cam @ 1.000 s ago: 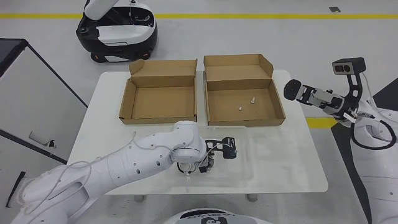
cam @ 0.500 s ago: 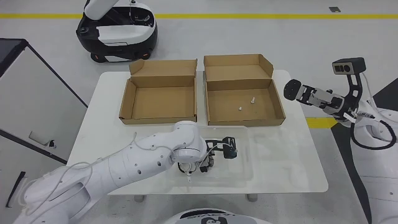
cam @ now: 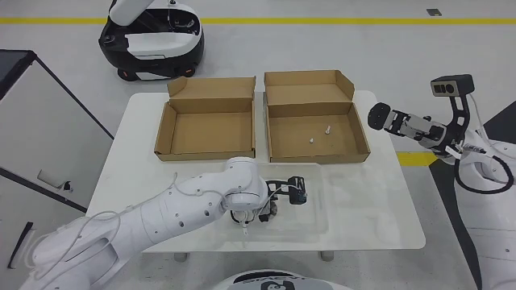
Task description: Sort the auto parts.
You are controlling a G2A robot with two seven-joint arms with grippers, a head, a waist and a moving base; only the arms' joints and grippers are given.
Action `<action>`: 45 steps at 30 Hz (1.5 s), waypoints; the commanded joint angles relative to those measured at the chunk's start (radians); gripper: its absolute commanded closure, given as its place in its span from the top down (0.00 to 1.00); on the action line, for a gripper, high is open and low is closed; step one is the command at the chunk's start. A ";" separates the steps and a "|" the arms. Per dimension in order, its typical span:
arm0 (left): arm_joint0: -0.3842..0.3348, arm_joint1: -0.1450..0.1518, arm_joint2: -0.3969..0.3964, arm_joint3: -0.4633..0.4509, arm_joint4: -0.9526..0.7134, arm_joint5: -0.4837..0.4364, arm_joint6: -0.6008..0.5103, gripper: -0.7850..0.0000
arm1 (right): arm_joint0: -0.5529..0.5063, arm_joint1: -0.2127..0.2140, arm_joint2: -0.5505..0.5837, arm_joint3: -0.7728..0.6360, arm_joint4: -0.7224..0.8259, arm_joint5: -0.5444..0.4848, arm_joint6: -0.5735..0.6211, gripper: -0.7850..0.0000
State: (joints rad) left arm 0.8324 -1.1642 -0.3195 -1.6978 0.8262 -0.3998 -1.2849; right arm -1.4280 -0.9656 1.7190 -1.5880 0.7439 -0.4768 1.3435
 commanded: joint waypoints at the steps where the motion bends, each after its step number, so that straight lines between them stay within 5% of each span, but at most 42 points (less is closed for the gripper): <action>1: 0.002 0.000 -0.001 -0.001 0.001 -0.002 -0.001 0.49 | 0.000 0.000 0.000 0.000 0.000 0.000 0.000 1.00; 5: 0.009 -0.001 -0.004 -0.005 0.005 0.001 -0.002 0.46 | 0.000 0.000 0.000 0.000 0.000 0.000 0.000 1.00; 8: 0.013 -0.002 -0.006 -0.005 0.013 0.005 -0.004 0.31 | 0.000 0.000 0.000 0.000 0.000 0.000 0.000 1.00; 35: 0.026 -0.019 -0.020 0.007 0.044 -0.002 -0.009 0.53 | 0.000 0.000 0.000 0.000 0.000 0.000 0.000 1.00; 38: 0.028 -0.020 -0.022 0.009 0.043 -0.004 -0.009 0.47 | 0.000 0.000 0.000 0.000 0.000 0.000 0.000 1.00; 42: 0.031 -0.022 -0.025 0.011 0.045 -0.007 -0.010 0.26 | 0.000 0.000 0.000 0.000 0.000 0.000 0.000 1.00; 44: 0.033 -0.022 -0.026 0.010 0.047 -0.005 -0.011 0.00 | 0.000 0.000 0.000 0.000 0.000 0.000 0.000 1.00; 45: 0.034 -0.022 -0.027 0.010 0.048 -0.004 -0.012 0.00 | 0.000 0.000 0.000 0.000 0.000 0.000 0.000 1.00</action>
State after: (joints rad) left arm 0.8653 -1.1865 -0.3456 -1.6875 0.8731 -0.4050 -1.2961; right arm -1.4280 -0.9656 1.7190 -1.5880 0.7439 -0.4768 1.3435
